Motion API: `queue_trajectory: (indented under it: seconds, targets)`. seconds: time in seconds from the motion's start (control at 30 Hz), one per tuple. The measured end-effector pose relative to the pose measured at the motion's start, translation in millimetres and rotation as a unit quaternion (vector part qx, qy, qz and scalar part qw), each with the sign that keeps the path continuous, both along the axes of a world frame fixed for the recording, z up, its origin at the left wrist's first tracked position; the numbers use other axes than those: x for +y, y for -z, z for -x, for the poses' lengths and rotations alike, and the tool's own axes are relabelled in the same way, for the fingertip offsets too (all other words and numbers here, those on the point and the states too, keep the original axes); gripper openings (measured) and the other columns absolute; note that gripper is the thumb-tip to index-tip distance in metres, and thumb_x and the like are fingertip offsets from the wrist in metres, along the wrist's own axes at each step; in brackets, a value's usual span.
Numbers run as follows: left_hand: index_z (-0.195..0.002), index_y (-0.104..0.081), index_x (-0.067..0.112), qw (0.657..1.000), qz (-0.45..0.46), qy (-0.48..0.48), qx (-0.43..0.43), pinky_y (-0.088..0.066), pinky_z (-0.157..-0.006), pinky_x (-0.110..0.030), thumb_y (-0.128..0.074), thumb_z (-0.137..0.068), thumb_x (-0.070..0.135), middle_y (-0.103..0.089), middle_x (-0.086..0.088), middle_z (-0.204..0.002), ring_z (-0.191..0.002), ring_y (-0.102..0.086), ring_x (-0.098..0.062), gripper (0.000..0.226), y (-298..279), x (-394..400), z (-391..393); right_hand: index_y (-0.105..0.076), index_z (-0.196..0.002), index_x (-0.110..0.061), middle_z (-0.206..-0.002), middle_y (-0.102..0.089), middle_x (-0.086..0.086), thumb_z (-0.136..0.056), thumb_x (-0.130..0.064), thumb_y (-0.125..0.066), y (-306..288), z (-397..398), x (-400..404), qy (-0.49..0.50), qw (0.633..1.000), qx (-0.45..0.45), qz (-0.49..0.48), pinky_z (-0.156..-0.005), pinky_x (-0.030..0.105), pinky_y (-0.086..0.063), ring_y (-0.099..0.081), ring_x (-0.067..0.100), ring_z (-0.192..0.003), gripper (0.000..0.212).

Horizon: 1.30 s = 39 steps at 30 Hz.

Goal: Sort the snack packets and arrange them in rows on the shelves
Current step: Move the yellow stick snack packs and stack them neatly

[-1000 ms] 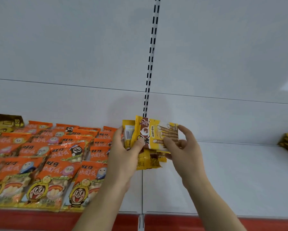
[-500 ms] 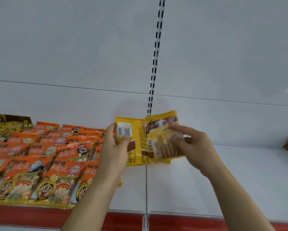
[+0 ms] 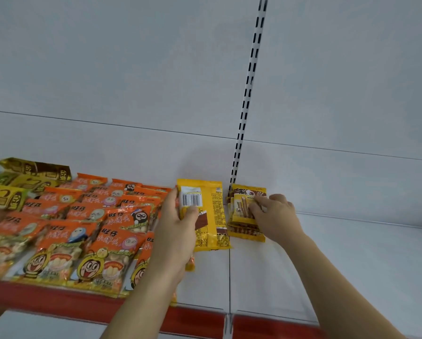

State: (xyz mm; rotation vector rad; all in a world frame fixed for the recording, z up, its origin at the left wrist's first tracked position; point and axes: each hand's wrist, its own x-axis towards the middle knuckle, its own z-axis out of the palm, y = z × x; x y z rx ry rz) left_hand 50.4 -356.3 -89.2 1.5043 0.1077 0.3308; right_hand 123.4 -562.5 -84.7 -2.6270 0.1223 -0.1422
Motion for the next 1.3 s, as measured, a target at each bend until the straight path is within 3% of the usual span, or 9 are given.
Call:
queue_trajectory:
  seconds: [0.17, 0.27, 0.4, 0.57, 0.77, 0.87, 1.0, 1.1, 1.3]
  targets:
    - [-0.14, -0.054, 0.034, 1.0, 0.006, 0.023, -0.017, -0.059, -0.089, -0.032, -0.056, -0.105, 0.019, -0.073, 0.018, -0.117, -0.105, -0.071, -0.005, 0.039, -6, -9, 1, -0.057, -0.14, -0.028, -0.144, -0.047, 0.003, -0.101, -0.043, -0.048, -5, 17, 1, 0.015, 0.99, -0.121, -0.073, -0.107, 0.04, -0.039, -0.039, 0.027, -0.136, 0.042]
    - [-0.118, -0.064, 0.038, 0.998, -0.017, 0.039, -0.04, -0.057, -0.079, -0.029, -0.058, -0.103, 0.015, -0.077, 0.018, -0.103, -0.095, -0.073, -0.005, 0.028, -15, -19, 3, -0.066, -0.125, -0.033, -0.104, -0.07, -0.011, -0.097, -0.048, -0.056, -24, 47, 8, -0.054, 0.961, -0.136, -0.235, -0.079, 0.023, -0.049, -0.065, 0.007, -0.098, 0.033]
    - [-0.113, -0.065, 0.038, 0.987, -0.094, 0.07, -0.11, -0.059, -0.078, -0.027, -0.06, -0.103, 0.017, -0.075, 0.017, -0.103, -0.095, -0.072, -0.005, 0.024, -21, -29, 3, -0.068, -0.089, -0.027, -0.069, -0.056, -0.003, -0.088, -0.038, -0.073, -35, 66, 6, -0.177, 0.936, -0.084, -0.292, -0.063, 0.029, -0.045, -0.053, 0.01, -0.065, 0.012]
    - [-0.124, -0.065, 0.037, 0.967, -0.207, 0.024, -0.146, -0.045, -0.103, -0.022, -0.046, -0.097, 0.049, -0.06, 0.025, -0.122, -0.121, -0.054, 0.005, 0.035, -15, -28, 0, -0.076, -0.083, -0.041, -0.076, -0.057, -0.007, -0.083, -0.01, -0.08, -35, 70, -17, -0.129, 0.91, -0.247, -0.307, -0.067, 0.014, -0.044, -0.058, 0.005, -0.072, 0.031]
    - [-0.121, -0.07, 0.026, 0.989, 0.018, 0.141, -0.043, -0.06, -0.091, -0.044, -0.054, -0.106, 0.03, -0.079, 0.0, -0.108, -0.103, -0.075, -0.017, 0.022, -25, -34, 2, -0.077, -0.105, -0.02, -0.113, -0.07, -0.006, -0.08, 0.001, -0.075, -14, 69, -23, -0.222, 0.866, -0.423, -0.148, -0.09, 0.018, -0.052, -0.066, 0.009, -0.112, 0.033]
    - [-0.127, -0.061, 0.035, 0.993, -0.038, 0.082, -0.077, -0.057, -0.074, -0.017, -0.066, -0.1, 0.019, -0.079, 0.012, -0.104, -0.098, -0.074, -0.004, 0.031, -21, -32, -2, -0.079, -0.107, -0.02, -0.112, -0.071, -0.007, -0.089, 0.006, -0.062, -6, 73, -26, -0.212, 0.876, -0.404, -0.153, -0.086, 0.024, -0.056, -0.066, 0.011, -0.111, 0.035]
    - [-0.132, -0.055, 0.035, 0.992, -0.083, 0.044, -0.084, -0.056, -0.067, -0.015, -0.069, -0.098, 0.022, -0.079, 0.012, -0.098, -0.094, -0.074, -0.003, 0.039, -20, -33, -3, -0.07, -0.121, -0.033, -0.105, -0.075, -0.014, -0.101, -0.016, -0.057, -19, 82, -19, -0.154, 0.907, -0.218, -0.326, -0.082, 0.031, -0.059, -0.071, 0.01, -0.097, 0.029]
    - [-0.134, -0.05, 0.036, 0.987, -0.13, 0.046, -0.086, -0.052, -0.062, -0.01, -0.07, -0.098, 0.023, -0.074, 0.019, -0.092, -0.085, -0.07, 0.009, 0.044, -23, -42, -4, -0.067, -0.126, -0.036, -0.097, -0.072, -0.017, -0.093, -0.033, -0.068, -22, 80, -12, -0.105, 0.941, -0.21, -0.243, -0.074, 0.023, -0.058, -0.069, 0.004, -0.084, 0.033]
    - [-0.148, -0.053, 0.022, 0.936, -0.341, 0.057, -0.068, -0.056, -0.086, -0.022, -0.063, -0.102, 0.029, -0.064, 0.007, -0.134, -0.107, -0.065, -0.009, 0.047, -30, -52, -33, -0.062, -0.135, -0.028, -0.095, -0.072, -0.012, -0.096, -0.03, -0.063, -26, 34, -20, 0.014, 0.956, -0.174, -0.234, -0.077, 0.027, -0.055, -0.067, 0.006, -0.086, 0.039]
